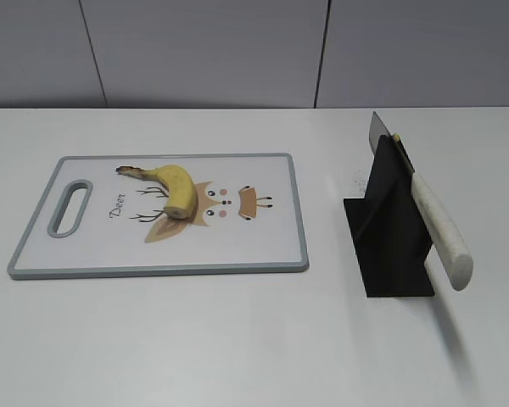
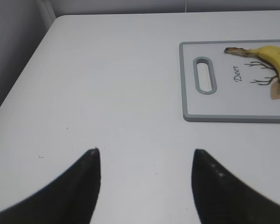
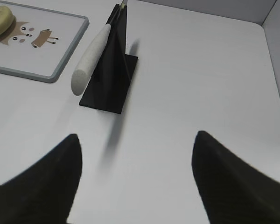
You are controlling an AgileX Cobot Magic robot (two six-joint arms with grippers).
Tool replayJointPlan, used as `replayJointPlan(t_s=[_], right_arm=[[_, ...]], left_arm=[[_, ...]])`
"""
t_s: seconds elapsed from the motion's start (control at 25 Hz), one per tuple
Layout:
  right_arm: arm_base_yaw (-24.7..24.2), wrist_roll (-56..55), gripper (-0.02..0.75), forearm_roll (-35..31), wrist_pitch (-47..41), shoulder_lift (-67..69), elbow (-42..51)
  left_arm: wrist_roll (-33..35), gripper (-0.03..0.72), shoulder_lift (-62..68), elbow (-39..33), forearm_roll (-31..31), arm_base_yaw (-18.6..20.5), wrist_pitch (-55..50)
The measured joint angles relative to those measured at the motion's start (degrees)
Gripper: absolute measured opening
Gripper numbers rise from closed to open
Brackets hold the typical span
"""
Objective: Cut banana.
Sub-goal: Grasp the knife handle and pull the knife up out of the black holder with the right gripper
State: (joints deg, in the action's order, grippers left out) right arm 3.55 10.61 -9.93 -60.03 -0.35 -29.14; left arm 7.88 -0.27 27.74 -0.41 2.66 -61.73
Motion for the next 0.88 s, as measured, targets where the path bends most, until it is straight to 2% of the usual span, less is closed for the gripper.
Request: replayJointPlan(t_s=[0.88], right_arm=[[0.0,0.0,0.568,0.0,0.0,0.0,0.0]], left_arm=[[0.0,0.591,0.0,0.0,0.0,0.0,0.0]])
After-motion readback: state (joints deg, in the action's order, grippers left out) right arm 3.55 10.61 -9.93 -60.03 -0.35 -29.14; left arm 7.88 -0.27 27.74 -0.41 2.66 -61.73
